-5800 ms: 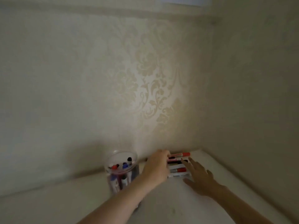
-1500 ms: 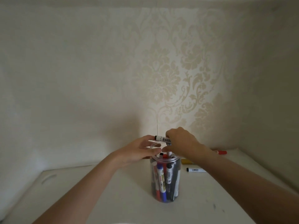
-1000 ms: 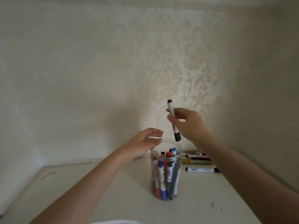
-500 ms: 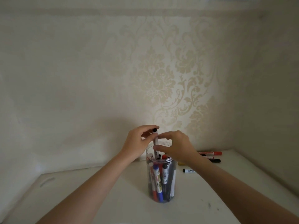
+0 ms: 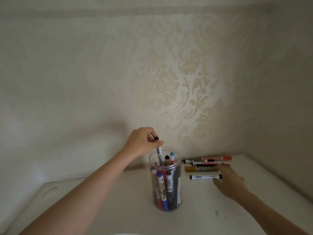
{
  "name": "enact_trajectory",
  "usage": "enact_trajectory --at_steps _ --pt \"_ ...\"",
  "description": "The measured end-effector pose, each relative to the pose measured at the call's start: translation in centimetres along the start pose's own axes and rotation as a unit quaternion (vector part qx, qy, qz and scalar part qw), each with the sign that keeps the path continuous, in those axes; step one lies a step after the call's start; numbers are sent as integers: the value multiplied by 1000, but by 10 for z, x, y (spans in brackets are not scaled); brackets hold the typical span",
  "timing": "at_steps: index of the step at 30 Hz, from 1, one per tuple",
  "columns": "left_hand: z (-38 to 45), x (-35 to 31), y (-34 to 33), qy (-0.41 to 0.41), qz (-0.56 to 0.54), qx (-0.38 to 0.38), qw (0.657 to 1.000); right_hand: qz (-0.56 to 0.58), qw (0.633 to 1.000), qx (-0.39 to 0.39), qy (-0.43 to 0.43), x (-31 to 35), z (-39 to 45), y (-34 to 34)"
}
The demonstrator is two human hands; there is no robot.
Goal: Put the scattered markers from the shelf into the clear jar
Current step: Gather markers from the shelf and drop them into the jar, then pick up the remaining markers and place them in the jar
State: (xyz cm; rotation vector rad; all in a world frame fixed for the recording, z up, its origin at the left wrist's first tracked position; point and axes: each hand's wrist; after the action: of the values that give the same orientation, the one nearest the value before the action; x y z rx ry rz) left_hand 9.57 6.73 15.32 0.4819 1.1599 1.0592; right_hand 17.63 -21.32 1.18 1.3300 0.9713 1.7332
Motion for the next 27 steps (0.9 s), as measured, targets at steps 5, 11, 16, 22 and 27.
enact_trajectory --at_steps 5,11,16,22,27 --pt "-20 3 -13 -38 28 22 999 64 995 -58 57 16 4 11" --pt "-16 4 -14 3 13 52 999 86 995 -40 40 6 7 16" --pt "-24 -10 -19 -19 -55 -48 997 61 998 -25 20 -22 1 3" --pt "-31 -93 -66 -175 -54 102 978 -69 994 47 69 -39 11 -7" --pt "-27 -79 -159 -56 41 203 977 -85 988 98 86 -43 35 -12"
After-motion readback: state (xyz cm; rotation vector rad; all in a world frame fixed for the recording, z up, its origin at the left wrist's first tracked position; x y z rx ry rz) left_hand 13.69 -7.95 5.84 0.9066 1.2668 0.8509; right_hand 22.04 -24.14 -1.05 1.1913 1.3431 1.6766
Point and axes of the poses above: each hand's wrist, its own z-axis towards the middle knuckle, its own y-axis out of the back of the hand, x = y × z, and after that the axes turned 2 degrees about -x, right-handed
